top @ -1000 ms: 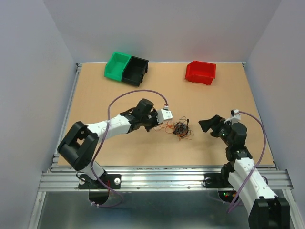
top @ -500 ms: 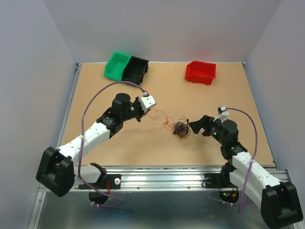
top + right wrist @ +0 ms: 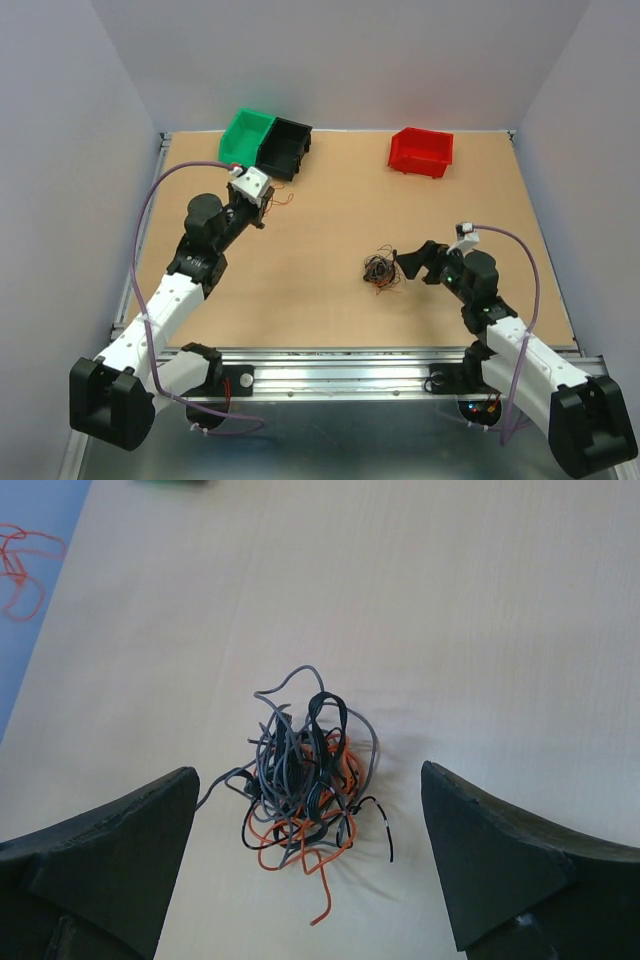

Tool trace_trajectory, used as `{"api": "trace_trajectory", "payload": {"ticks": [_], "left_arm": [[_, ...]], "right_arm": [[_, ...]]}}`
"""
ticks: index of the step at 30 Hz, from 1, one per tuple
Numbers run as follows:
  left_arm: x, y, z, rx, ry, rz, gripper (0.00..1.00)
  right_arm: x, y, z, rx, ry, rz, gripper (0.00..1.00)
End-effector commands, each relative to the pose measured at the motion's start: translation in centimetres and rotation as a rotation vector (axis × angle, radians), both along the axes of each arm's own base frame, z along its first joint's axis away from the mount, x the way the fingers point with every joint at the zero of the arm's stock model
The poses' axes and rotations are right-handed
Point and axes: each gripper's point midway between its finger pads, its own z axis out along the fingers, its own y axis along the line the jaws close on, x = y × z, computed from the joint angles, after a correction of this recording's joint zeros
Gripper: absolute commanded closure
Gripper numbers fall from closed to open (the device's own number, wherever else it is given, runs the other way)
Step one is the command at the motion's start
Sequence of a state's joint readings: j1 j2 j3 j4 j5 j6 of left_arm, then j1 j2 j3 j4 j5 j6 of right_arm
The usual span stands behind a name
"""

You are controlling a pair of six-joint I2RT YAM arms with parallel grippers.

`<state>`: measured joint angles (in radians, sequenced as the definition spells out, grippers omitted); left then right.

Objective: Untangle the cables

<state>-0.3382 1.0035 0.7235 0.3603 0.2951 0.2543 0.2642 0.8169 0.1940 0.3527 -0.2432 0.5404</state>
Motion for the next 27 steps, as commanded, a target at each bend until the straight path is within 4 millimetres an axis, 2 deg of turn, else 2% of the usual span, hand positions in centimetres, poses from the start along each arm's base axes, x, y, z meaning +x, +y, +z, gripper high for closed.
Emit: {"api": "trace_trajectory", "payload": {"ticks": [1,7,14,18,21,22,23,24,25,26,27], "left_arm": [[-0.1,-0.2,1.0,-0.037,-0.037,-0.01,1.0],[-1.0,-1.5,0.7,-0.013,-0.029,-0.103,1.0],[-1.0,-2.3,0.0,-0.001,0.0,-0.151,1.0],[0.8,-1.9,0.2,-0.017,0.04,-0.085,1.0],[2.5,-1.4,1.6,-0.044,0.052,-0.014,1.0],[3.3,-1.0,2.9,-0.054,0.031,0.021,1.0],[3.8,-0.8,3.3,-0.054,0.03,0.036,1.0],[4.8,-0.7,2.9,-0.049,0.046,0.06,1.0],[5.9,-0.1,4.2,-0.055,0.025,0.102,1.0],[7.2,0.1,3.3,-0.041,0.047,0.124,1.0],[8.1,0.6,3.4,-0.044,0.048,0.156,1.0]], "right_arm": [[1.3,0.9,4.3,0.01,-0.137,0.029,0.03],[0.7,3.2,5.2,0.013,-0.194,0.134,0.02],[1.8,5.4,4.5,-0.041,-0.175,0.136,0.02],[1.6,6.0,5.1,-0.022,-0.203,0.138,0.02],[1.2,5.6,5.7,-0.011,-0.231,0.123,0.02],[1.0,5.3,5.5,-0.013,-0.231,0.114,0.02],[0.8,5.1,6.3,-0.002,-0.256,0.105,0.02],[0.8,4.7,6.3,-0.003,-0.259,0.088,0.02],[0.7,4.5,6.5,-0.002,-0.266,0.078,0.02],[0.4,4.1,6.8,0.003,-0.276,0.067,0.02],[0.3,4.0,7.0,0.005,-0.282,0.062,0.02]]}}
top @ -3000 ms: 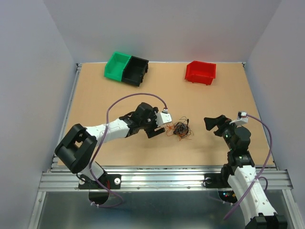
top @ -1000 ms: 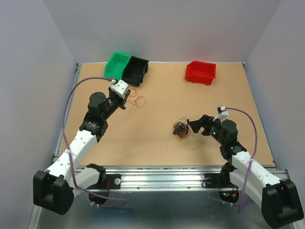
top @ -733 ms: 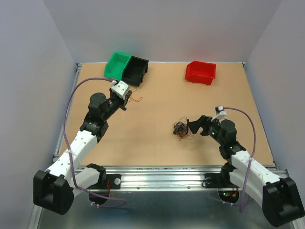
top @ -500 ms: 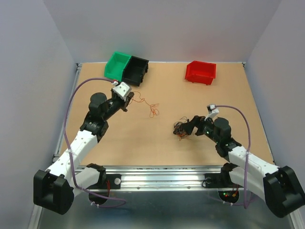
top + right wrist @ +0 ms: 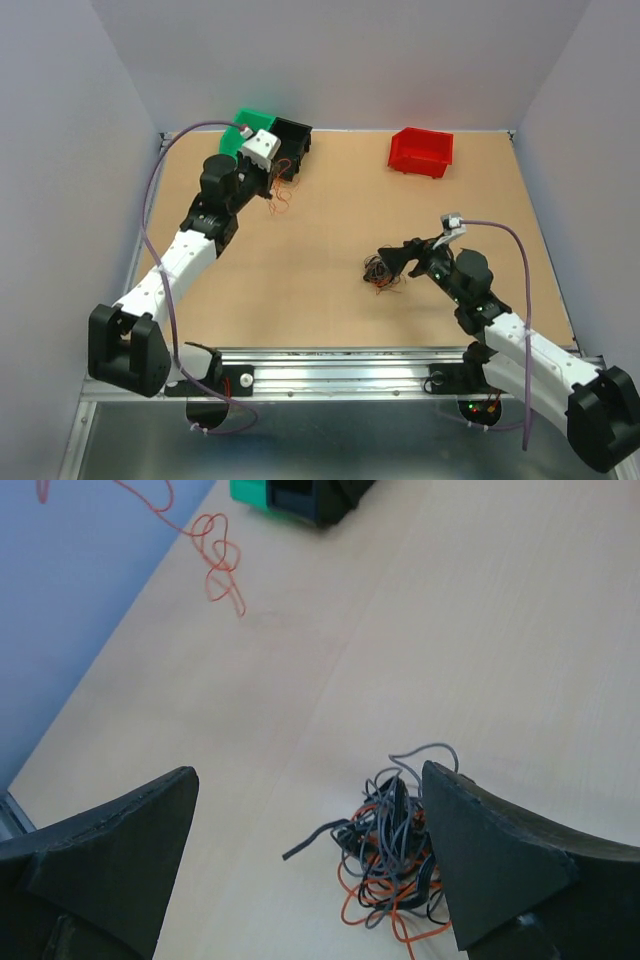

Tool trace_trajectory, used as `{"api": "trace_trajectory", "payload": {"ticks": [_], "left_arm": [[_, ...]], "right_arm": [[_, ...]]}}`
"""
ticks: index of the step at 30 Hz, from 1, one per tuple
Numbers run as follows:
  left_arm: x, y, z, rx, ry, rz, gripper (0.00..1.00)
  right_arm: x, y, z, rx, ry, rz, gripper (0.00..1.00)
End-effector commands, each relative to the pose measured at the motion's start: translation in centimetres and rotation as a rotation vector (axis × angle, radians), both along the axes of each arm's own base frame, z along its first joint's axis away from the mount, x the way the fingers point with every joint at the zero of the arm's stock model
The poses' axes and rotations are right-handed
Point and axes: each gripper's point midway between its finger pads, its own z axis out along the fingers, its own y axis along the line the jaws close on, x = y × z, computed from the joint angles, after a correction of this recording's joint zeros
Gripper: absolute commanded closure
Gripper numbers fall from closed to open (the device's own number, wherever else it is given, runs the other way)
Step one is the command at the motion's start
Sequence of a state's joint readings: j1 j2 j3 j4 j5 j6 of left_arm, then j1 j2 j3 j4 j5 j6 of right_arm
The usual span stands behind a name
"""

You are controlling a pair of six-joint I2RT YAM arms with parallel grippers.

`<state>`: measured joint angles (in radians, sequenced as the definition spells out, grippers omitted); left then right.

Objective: Untangle the cables

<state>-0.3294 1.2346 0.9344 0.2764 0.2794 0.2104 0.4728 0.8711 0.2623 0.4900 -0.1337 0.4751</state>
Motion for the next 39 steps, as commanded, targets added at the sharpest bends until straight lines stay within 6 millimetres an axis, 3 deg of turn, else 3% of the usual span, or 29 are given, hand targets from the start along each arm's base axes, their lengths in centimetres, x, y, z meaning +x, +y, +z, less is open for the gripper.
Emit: {"api": "trace_trajectory", "payload": {"ticks": [1,3,4,5,6,7,8,9,10,11,12,13,14,16,17,22,23,25,26,28,29,35,37,38,39], "left_arm": [[4.8,3.1,5.3,-0.045,-0.101,0.193,1.0],[7.1,3.8,4.7,-0.036,-0.092,0.224,1.0],[8.4,4.9,6.7,-0.047,-0.125,0.252,1.0],[10.0,5.1,5.3,-0.033,-0.097,0.26,1.0],[11.0,5.3,5.5,-0.028,-0.102,0.263,1.0],[12.0,5.5,7.5,-0.029,-0.142,0.26,1.0],[13.7,5.4,5.9,-0.01,-0.113,0.264,1.0],[14.7,5.4,5.9,-0.004,-0.113,0.269,1.0],[15.7,5.5,7.8,-0.006,-0.14,0.278,1.0],[17.3,5.4,6.2,0.015,-0.112,0.281,1.0],[18.2,5.2,6.1,0.019,-0.106,0.283,1.0],[18.9,5.2,7.8,0.016,-0.13,0.283,1.0],[20.0,4.9,6.3,0.029,-0.106,0.277,1.0],[20.9,4.5,7.0,0.03,-0.115,0.263,1.0],[21.6,4.3,5.7,0.041,-0.098,0.254,1.0],[23.5,3.6,3.4,0.061,-0.061,0.231,1.0],[24.1,3.6,1.5,0.071,-0.03,0.232,1.0],[24.5,3.1,-0.1,0.069,0.019,0.222,1.0],[25.0,2.8,-2.6,0.083,0.066,0.217,1.0],[25.3,2.8,-4.9,0.093,0.119,0.244,1.0],[25.3,2.3,-7.1,0.097,0.17,0.232,1.0],[24.9,1.2,-14.2,0.15,0.327,0.216,1.0],[25.3,0.8,-14.1,0.161,0.334,0.224,1.0],[25.5,0.7,-15.3,0.169,0.361,0.219,1.0],[25.5,0.5,-15.2,0.173,0.366,0.213,1.0]], "right_arm": [[0.0,-0.9,2.6,0.036,-0.101,-0.05,0.02],[-0.3,-1.2,2.8,0.039,-0.106,-0.057,0.02],[-0.4,-1.3,2.9,0.04,-0.109,-0.06,0.02],[-0.6,-1.4,2.8,0.041,-0.11,-0.063,0.02],[-0.5,-1.5,2.6,0.037,-0.107,-0.069,0.02],[-0.6,-1.6,2.8,0.04,-0.114,-0.072,0.02],[-0.6,-1.8,2.7,0.036,-0.111,-0.079,0.02],[-0.6,-1.9,2.6,0.033,-0.109,-0.084,0.02],[-0.6,-1.9,2.5,0.03,-0.108,-0.087,0.02],[-0.5,-2.1,2.3,0.022,-0.1,-0.096,0.02],[-0.4,-2.2,2.2,0.016,-0.101,-0.101,0.02],[-0.3,-2.3,2.2,0.012,-0.098,-0.109,0.02],[-0.3,-2.4,2.1,0.006,-0.097,-0.113,0.02],[-0.3,-2.5,2.1,0.001,-0.096,-0.117,0.02],[-0.3,-2.5,2.1,0.001,-0.098,-0.117,0.02],[-0.1,-2.8,2.5,0.001,-0.099,-0.136,0.02],[-0.2,-2.8,2.6,0.003,-0.093,-0.136,0.02],[-0.2,-2.9,2.7,0.004,-0.092,-0.142,0.02],[-0.2,-3.1,2.6,0.002,-0.084,-0.151,0.02],[-0.3,-3.3,3.0,0.009,-0.092,-0.164,0.02],[-0.3,-3.6,2.8,0.005,-0.082,-0.178,0.02],[-0.8,-3.8,3.8,0.044,-0.098,-0.182,0.02],[-0.8,-3.7,3.7,0.049,-0.096,-0.176,0.02],[-0.8,-3.6,3.7,0.053,-0.093,-0.172,0.02],[-0.8,-3.5,3.6,0.053,-0.088,-0.167,0.02]]}}
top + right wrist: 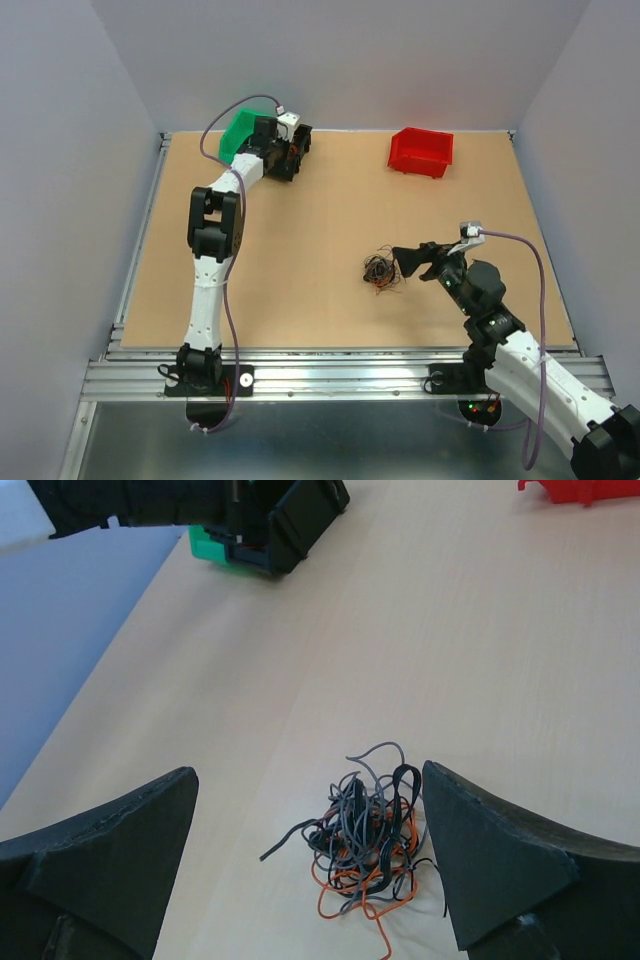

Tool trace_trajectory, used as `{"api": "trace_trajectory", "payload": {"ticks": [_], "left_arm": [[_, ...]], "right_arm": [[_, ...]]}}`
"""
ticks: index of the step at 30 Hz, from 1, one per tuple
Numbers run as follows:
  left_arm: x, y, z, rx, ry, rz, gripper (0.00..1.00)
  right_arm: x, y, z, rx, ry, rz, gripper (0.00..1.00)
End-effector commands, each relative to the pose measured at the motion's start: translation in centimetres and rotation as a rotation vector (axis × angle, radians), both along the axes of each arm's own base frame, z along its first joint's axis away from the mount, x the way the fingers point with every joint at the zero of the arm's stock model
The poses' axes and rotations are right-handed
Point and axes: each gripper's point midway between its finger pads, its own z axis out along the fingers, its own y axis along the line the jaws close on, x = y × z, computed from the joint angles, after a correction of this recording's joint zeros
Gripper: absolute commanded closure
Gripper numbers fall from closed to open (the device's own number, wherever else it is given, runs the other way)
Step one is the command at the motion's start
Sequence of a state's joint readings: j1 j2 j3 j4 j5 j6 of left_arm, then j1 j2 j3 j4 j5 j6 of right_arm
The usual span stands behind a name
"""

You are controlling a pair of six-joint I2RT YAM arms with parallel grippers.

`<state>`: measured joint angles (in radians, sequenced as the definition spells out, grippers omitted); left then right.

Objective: Untangle the cables

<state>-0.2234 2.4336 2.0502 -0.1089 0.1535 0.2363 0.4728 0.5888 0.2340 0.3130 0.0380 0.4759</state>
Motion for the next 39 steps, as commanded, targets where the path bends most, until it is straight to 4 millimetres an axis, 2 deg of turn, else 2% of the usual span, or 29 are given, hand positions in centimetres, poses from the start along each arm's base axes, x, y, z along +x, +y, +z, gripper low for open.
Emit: {"api": "trace_trajectory", "payload": {"ticks": [1,2,3,4,5,6,7,9,12,16,21,22,23,24,25,28,34,38,39], "left_arm": [[1.3,-1.0,5.4,-0.017,-0.063,-0.008,0.97],[1.2,-1.0,5.5,-0.013,-0.065,-0.013,0.97],[1.1,-0.9,7.1,-0.01,-0.092,-0.017,0.8],[0.9,-0.5,7.2,0.0,-0.107,-0.009,0.72],[0.6,-0.4,10.0,-0.006,-0.16,-0.007,0.59],[0.3,-0.1,10.9,-0.002,-0.185,-0.003,0.54],[0.0,0.3,10.7,0.009,-0.199,0.005,0.46],[-0.5,0.7,13.1,0.015,-0.248,0.014,0.44],[-0.2,1.8,14.3,0.046,-0.278,0.063,0.43],[1.2,3.5,15.8,0.097,-0.328,0.145,0.42],[3.3,4.4,13.4,0.179,-0.313,0.187,0.39],[3.7,4.8,13.9,0.193,-0.322,0.209,0.39],[4.0,5.0,13.4,0.208,-0.318,0.216,0.39],[4.4,5.1,11.8,0.225,-0.299,0.219,0.39],[4.6,5.5,11.6,0.238,-0.299,0.238,0.39],[4.6,5.6,9.7,0.254,-0.267,0.225,0.39],[4.1,5.4,7.0,0.261,-0.211,0.201,0.4],[3.8,6.1,5.2,0.279,-0.176,0.227,0.64],[3.7,6.3,4.9,0.278,-0.169,0.23,0.77]], "right_arm": [[0.1,0.4,1.1,0.031,-0.013,0.008,0.02],[0.1,0.5,1.0,0.029,-0.009,0.011,0.02],[0.2,0.6,0.8,0.032,-0.002,0.014,0.02],[0.2,0.7,0.7,0.031,0.001,0.018,0.02],[0.2,0.8,0.7,0.035,-0.001,0.021,0.02],[0.3,0.8,0.6,0.036,0.001,0.02,0.02],[0.3,0.9,0.4,0.034,0.005,0.021,0.02],[0.4,1.0,0.3,0.034,0.008,0.024,0.02],[0.4,1.0,0.2,0.037,0.006,0.027,0.02],[0.5,1.1,0.1,0.03,0.007,0.03,0.02],[0.4,1.1,0.0,0.026,0.009,0.03,0.01],[0.4,1.1,0.1,0.026,0.005,0.03,0.01],[0.4,1.1,0.1,0.026,0.007,0.03,0.01],[0.3,1.0,0.2,0.028,0.004,0.03,0.01],[0.3,1.0,0.1,0.025,0.005,0.029,0.01],[0.2,0.9,0.2,0.026,0.004,0.026,0.01],[0.3,0.9,-0.1,0.022,0.017,0.021,0.01],[0.4,1.0,-0.3,0.021,0.027,0.024,0.01],[0.5,1.0,-0.3,0.024,0.028,0.024,0.01]]}}
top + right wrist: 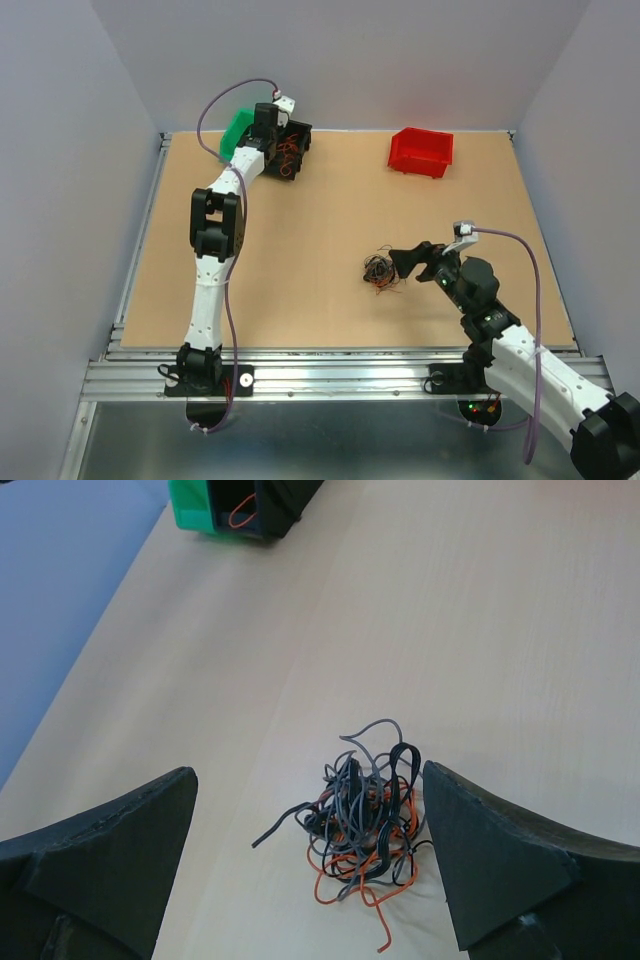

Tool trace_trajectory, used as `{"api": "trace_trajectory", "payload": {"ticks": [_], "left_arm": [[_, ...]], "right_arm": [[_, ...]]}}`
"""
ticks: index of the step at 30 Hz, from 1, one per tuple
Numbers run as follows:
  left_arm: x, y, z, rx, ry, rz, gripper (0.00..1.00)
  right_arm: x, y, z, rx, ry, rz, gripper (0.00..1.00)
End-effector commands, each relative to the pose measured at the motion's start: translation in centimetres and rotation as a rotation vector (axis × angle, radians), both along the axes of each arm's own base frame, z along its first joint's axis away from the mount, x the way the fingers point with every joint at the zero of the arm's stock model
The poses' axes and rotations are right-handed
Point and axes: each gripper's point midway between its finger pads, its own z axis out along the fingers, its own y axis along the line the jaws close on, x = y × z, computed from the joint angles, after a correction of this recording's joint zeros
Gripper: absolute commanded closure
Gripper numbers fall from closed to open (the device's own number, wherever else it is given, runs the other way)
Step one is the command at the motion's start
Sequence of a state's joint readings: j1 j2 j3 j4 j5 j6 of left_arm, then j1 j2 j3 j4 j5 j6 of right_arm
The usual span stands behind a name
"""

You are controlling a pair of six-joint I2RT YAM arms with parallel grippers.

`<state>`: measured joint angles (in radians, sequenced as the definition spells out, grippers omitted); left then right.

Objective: Untangle the cables

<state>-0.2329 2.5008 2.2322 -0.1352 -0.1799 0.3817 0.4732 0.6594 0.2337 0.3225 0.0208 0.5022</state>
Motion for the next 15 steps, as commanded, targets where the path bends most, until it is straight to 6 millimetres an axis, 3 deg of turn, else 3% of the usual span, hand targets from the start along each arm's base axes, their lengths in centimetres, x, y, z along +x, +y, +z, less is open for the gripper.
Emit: {"api": "trace_trajectory", "payload": {"ticks": [1,3,5,6,7,9,11,15], "left_arm": [[0.1,1.8,1.0,-0.018,-0.021,0.051,0.86],[-0.5,2.0,0.3,-0.067,0.01,0.057,1.0],[-1.6,2.2,-0.9,-0.107,0.054,0.066,1.0],[-2.1,2.4,0.1,-0.126,0.044,0.074,1.0],[-3.3,2.1,-1.5,-0.155,0.081,0.084,1.0],[-4.3,1.9,-0.3,-0.202,0.072,0.095,1.0],[-5.7,1.5,-1.4,-0.255,0.114,0.103,1.0],[-7.8,0.8,-1.2,-0.354,0.144,0.146,1.0]], "right_arm": [[0.3,0.4,1.2,0.023,-0.033,0.006,0.01],[0.6,0.3,0.6,0.005,0.002,-0.008,0.01],[0.9,0.2,-0.1,-0.017,0.034,-0.02,0.01],[1.1,0.2,-0.3,-0.028,0.052,-0.028,0.01],[1.3,0.3,-1.0,-0.044,0.078,-0.026,0.01],[1.6,0.6,-1.7,-0.057,0.111,-0.02,0.01],[1.8,0.9,-2.0,-0.062,0.126,-0.013,0.02],[1.9,1.0,-2.7,-0.075,0.149,-0.01,0.05]]}}
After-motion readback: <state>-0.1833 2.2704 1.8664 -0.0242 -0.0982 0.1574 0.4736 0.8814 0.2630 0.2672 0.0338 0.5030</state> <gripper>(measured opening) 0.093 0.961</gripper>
